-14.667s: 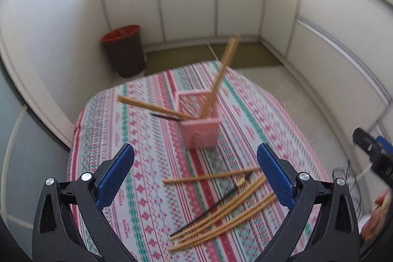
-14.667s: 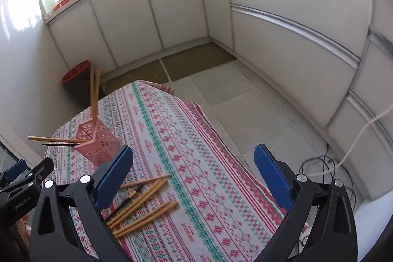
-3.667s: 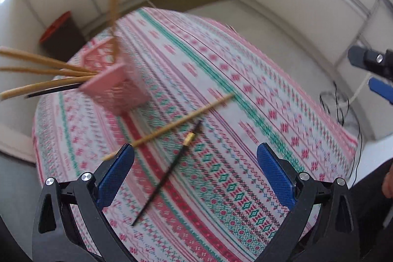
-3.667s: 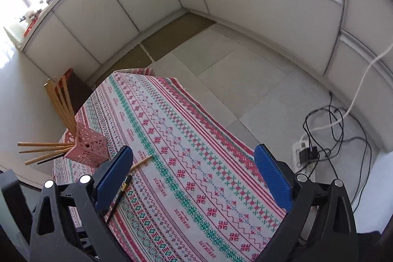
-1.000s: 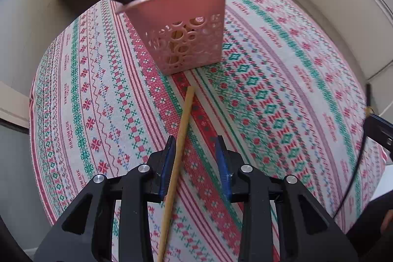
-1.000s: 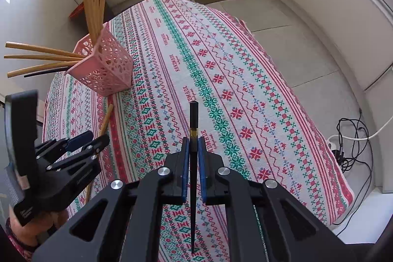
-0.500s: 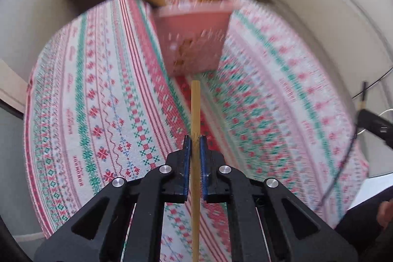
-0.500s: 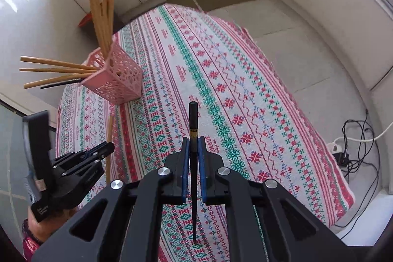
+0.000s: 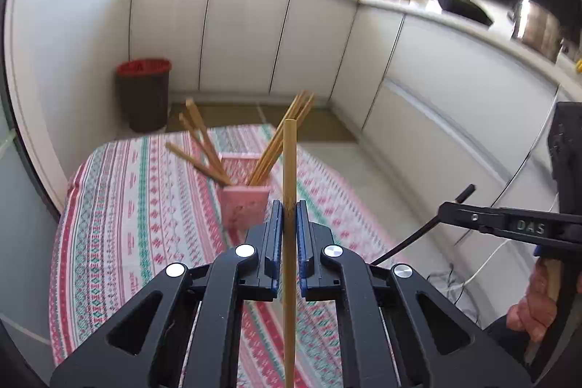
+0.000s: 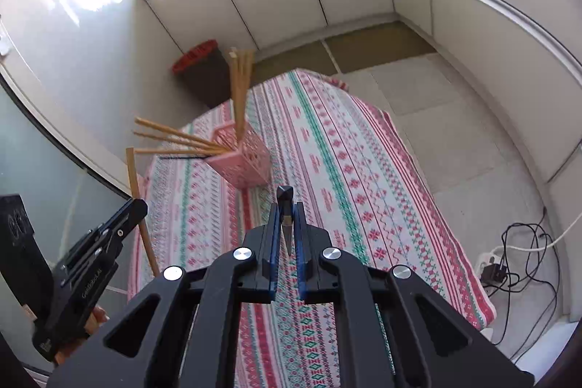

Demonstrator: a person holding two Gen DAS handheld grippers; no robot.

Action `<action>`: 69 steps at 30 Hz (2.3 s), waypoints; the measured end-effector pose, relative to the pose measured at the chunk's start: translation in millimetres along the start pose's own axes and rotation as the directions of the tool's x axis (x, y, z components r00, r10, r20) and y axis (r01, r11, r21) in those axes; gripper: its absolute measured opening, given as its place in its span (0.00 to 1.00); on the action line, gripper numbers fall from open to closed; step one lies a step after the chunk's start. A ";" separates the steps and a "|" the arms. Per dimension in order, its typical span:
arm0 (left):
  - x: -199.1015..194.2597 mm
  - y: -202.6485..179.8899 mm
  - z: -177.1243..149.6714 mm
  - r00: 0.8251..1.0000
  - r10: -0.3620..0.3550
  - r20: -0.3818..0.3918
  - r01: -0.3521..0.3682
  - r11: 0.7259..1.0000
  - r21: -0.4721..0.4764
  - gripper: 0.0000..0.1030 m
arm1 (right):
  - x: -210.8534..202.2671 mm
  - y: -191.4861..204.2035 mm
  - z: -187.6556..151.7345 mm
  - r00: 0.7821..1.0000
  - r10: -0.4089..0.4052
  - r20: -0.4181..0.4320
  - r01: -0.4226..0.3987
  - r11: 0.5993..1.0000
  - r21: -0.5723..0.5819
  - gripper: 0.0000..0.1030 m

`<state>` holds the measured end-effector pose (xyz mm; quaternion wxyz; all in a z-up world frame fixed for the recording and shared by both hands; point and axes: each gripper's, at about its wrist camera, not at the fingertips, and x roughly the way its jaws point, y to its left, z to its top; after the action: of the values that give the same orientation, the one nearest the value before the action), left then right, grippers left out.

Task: Organize utensils
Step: 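Carry the chopstick and black stick over the pink basket and lower them in, then open both tools to release the sticks into the basket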

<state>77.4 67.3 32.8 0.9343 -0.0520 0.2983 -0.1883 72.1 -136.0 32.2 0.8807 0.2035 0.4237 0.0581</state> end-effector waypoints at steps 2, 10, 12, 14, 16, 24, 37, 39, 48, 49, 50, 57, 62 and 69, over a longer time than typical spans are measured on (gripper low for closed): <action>-3.2 -2.1 1.1 1.000 -0.017 0.005 0.017 1.000 -0.006 0.06 | -7.9 3.2 9.1 1.000 0.016 0.015 -0.016 1.000 -0.009 0.07; -14.1 -2.5 3.1 0.997 -0.066 0.027 0.066 0.998 0.001 0.07 | -22.7 11.0 31.0 0.997 0.056 0.045 -0.056 0.998 -0.007 0.07; -17.5 -4.3 2.2 0.996 -0.077 0.035 0.076 0.997 0.014 0.06 | -21.3 10.9 32.6 0.998 0.060 0.033 -0.060 0.998 -0.005 0.07; -19.4 -9.0 2.5 0.996 -0.073 0.042 0.071 0.997 0.041 0.06 | -19.2 10.9 35.3 0.997 0.068 0.021 -0.068 0.998 -0.004 0.07; -19.2 -12.6 5.1 0.997 -0.054 0.050 0.051 0.997 0.065 0.06 | -19.4 11.4 38.1 0.997 0.073 0.020 -0.073 0.997 0.000 0.07; -3.9 -3.9 45.9 0.998 0.023 0.059 -0.027 0.998 0.063 0.06 | -35.1 23.5 62.1 0.994 0.094 0.065 -0.092 0.995 -0.027 0.07; 36.3 6.9 123.6 0.967 0.143 0.209 -0.159 0.985 0.064 0.06 | -35.0 63.1 121.2 0.976 0.141 0.167 -0.121 0.985 -0.125 0.07; 62.4 13.2 118.9 0.972 0.157 0.173 -0.170 0.984 0.060 0.08 | -23.3 66.7 124.3 0.976 0.139 0.169 -0.117 0.984 -0.131 0.07; 38.8 57.0 91.7 0.954 0.211 0.215 -0.184 0.973 -0.136 0.42 | 29.4 77.4 125.5 0.981 0.115 0.156 -0.091 0.984 -0.153 0.07; 32.7 59.6 92.2 0.948 0.228 0.223 -0.198 0.969 -0.150 0.46 | 34.0 79.7 125.1 0.981 0.107 0.162 -0.082 0.984 -0.159 0.07; 28.0 62.4 92.8 0.943 0.243 0.228 -0.210 0.964 -0.162 0.50 | 38.1 82.2 124.9 0.981 0.103 0.167 -0.075 0.984 -0.162 0.07; 19.5 86.6 93.8 0.938 0.271 0.218 -0.222 0.949 -0.226 0.50 | 78.7 102.5 119.1 0.982 0.084 0.167 -0.049 0.978 -0.202 0.09; 2.9 81.8 93.9 0.876 0.405 0.261 -0.359 0.910 -0.207 0.56 | 92.3 109.1 113.3 0.981 0.083 0.177 -0.045 0.976 -0.212 0.10; -43.1 38.5 87.0 0.772 0.532 0.348 -0.502 0.846 -0.181 0.93 | 29.4 92.9 94.4 0.959 0.012 0.282 0.045 0.979 -0.197 0.39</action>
<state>107.6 118.0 118.9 0.9869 -0.0403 0.1188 0.1014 170.0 -72.6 101.6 0.9485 0.1160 0.2877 0.0636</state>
